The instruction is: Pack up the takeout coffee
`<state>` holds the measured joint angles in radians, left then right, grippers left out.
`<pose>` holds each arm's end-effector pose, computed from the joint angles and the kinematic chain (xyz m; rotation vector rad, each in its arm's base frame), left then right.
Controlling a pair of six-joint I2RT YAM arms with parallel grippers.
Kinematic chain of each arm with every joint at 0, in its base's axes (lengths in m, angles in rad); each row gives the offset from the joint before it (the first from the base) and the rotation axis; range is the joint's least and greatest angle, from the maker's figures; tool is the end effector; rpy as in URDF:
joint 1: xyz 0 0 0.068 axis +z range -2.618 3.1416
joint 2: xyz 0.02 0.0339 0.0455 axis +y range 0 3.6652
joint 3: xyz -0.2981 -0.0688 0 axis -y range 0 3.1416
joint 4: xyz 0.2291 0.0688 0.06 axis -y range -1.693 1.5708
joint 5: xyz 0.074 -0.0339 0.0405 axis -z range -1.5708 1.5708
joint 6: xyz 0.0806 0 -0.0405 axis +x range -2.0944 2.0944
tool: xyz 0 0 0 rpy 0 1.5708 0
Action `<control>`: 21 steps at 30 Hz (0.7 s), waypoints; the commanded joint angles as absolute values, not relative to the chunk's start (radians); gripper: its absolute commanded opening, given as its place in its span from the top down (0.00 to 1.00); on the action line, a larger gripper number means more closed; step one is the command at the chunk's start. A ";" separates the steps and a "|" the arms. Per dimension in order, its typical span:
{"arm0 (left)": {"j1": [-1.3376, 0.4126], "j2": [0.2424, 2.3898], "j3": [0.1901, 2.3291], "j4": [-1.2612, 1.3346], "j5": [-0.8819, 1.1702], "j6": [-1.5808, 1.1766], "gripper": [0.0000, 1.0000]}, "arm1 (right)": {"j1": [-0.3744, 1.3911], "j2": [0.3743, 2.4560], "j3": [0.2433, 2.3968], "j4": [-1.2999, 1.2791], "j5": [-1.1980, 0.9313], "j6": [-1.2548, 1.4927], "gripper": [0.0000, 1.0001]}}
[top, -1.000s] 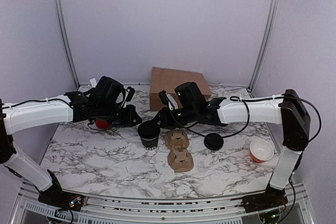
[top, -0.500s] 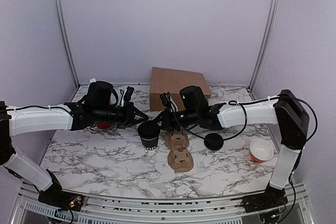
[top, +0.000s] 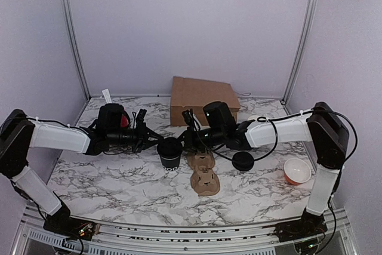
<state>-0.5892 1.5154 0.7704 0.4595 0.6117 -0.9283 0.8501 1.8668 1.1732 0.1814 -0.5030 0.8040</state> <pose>0.2627 -0.2313 0.2605 0.1337 2.1327 -1.5477 0.2661 0.3619 0.2274 -0.4110 2.3626 1.4334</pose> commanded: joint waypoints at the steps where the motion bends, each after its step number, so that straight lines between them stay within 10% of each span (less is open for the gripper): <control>1: -0.587 1.650 0.693 0.526 0.670 -0.960 1.00 | 0.847 1.880 1.189 0.136 -0.473 0.788 0.97; 21: -0.597 1.427 0.865 0.148 0.497 -0.749 1.00 | 0.851 1.828 1.299 0.070 -0.457 0.705 0.95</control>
<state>-0.5865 1.5024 0.7746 0.3313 0.5896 -0.8707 0.8501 1.8668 1.2247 0.1123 -0.4862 0.7586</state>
